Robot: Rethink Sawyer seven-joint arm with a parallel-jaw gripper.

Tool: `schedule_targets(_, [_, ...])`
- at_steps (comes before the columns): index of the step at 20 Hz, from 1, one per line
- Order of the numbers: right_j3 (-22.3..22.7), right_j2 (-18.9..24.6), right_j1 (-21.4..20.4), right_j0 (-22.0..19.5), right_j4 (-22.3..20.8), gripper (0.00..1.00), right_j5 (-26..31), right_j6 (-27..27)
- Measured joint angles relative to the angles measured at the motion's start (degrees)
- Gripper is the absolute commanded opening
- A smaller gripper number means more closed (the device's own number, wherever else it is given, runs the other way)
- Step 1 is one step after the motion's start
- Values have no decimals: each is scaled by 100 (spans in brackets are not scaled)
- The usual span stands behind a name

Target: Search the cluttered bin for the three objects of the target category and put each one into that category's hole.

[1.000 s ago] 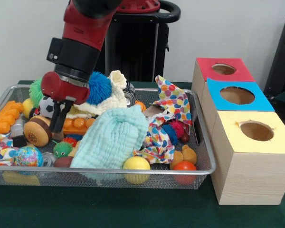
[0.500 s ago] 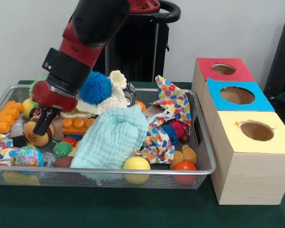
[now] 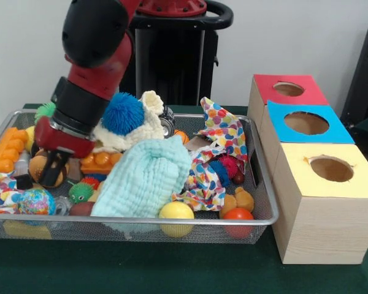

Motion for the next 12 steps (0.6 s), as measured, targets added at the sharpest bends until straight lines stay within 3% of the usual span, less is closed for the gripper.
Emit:
schedule_targets(3, [6, -62, 74, -120, 954, 0, -1102, -161])
schedule_targets(4, [5, -70, 70, -153, 1079, 0, -1374, -199])
schedule_targets(8, [27, -118, 38, -267, 1133, 0, -2354, -257])
schedule_targets(12, [33, -127, 43, -286, 1083, 0, -2676, -257])
